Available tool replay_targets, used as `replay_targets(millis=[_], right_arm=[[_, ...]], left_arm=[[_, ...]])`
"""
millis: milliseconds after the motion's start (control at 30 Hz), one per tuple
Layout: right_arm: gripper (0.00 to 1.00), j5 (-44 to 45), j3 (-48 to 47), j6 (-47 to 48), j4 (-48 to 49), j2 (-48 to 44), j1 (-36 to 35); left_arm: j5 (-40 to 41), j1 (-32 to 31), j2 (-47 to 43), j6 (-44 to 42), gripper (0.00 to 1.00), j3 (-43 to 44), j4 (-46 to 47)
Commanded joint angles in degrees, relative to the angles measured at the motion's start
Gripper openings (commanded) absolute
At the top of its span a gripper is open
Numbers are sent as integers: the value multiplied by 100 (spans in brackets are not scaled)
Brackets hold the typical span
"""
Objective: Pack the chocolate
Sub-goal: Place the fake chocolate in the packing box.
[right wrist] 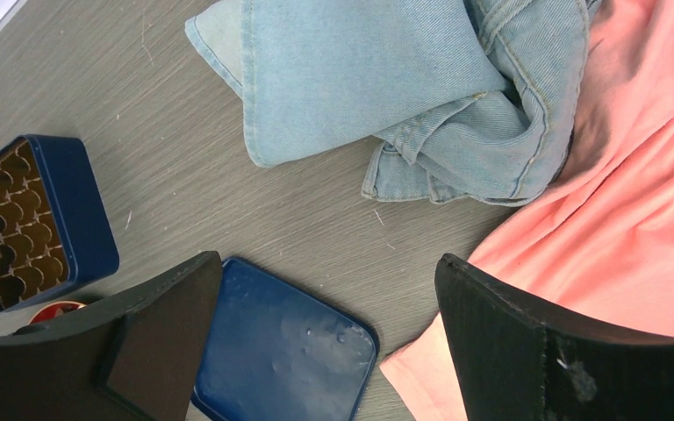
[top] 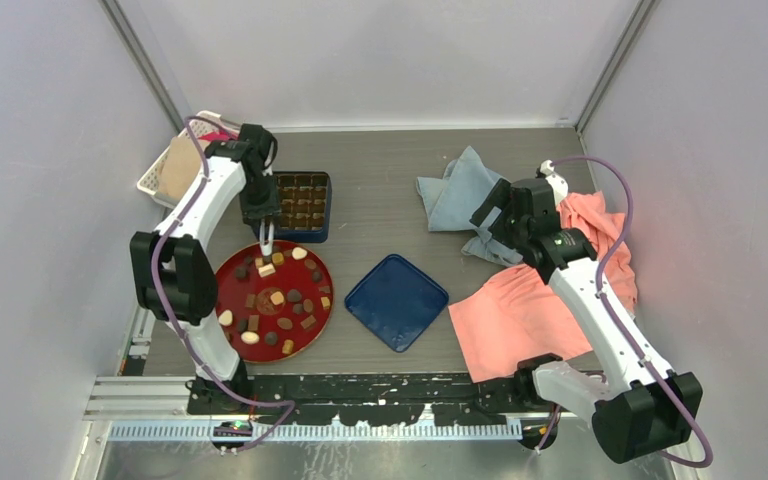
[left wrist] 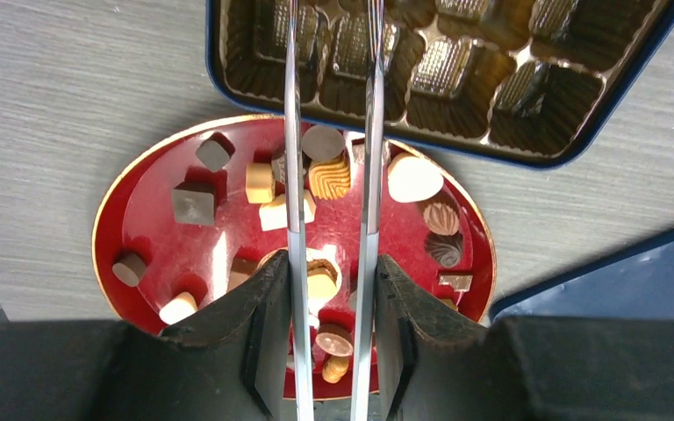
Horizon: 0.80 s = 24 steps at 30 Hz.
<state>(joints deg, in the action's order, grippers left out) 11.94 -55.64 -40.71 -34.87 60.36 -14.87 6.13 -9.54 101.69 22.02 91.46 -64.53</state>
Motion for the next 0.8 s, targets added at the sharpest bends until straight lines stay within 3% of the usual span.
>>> replay_targets(millis=[0,533,767], right_arm=[[97,107,-262,54,140,56,-15],[97,124,-299,72,104,45,-8],[97,124,-290,59,103,64,-15]], left_arm=[[-114,161,88,-66,26,433,254],[25,323,738,-92,26,909,404],[-7,339,851,-149,37,936,345]])
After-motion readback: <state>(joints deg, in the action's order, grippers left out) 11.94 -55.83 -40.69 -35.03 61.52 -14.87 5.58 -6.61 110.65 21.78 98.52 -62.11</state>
